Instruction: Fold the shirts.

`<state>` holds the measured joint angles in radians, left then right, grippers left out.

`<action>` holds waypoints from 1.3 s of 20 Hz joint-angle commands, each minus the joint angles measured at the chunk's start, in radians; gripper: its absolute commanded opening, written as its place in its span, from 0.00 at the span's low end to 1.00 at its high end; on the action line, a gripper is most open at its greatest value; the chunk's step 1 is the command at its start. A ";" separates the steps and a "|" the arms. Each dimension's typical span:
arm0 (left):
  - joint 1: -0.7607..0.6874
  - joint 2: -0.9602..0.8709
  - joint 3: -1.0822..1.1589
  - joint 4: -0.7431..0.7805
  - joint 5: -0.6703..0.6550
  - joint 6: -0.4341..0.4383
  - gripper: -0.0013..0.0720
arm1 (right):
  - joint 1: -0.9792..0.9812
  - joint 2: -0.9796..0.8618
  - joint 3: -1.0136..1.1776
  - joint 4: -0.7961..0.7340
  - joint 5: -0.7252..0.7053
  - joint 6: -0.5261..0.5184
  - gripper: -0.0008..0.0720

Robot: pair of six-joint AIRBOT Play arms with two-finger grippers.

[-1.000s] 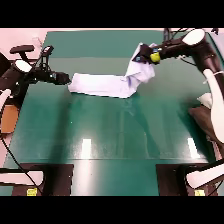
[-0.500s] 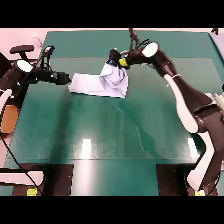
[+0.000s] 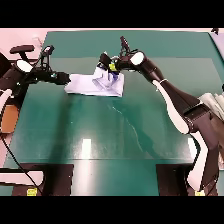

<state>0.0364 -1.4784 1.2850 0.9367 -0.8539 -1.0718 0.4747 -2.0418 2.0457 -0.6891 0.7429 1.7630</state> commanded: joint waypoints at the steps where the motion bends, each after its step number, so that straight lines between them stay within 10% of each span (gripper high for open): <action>1: 0.001 -0.001 0.000 -0.002 -0.003 -0.005 0.05 | 0.020 0.004 0.016 0.082 0.002 -0.014 0.50; 9: 0.001 -0.001 0.000 0.000 0.000 -0.003 0.05 | 0.044 0.069 0.016 0.456 -0.015 -0.353 0.54; 14: 0.001 -0.001 0.000 0.015 -0.001 -0.001 0.05 | -0.181 0.203 -0.127 0.205 0.194 -0.295 0.55; 17: 0.002 0.000 0.000 0.033 -0.009 -0.011 0.05 | -0.349 0.248 -0.252 0.042 0.384 -0.279 0.83; 26: 0.002 0.000 0.000 0.033 -0.037 -0.020 0.05 | -0.394 0.019 -0.296 0.064 0.391 -0.378 1.00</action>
<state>0.0383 -1.4784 1.2850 0.9680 -0.8852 -1.0897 0.0654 -1.9377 1.7199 -0.6380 1.1133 1.4036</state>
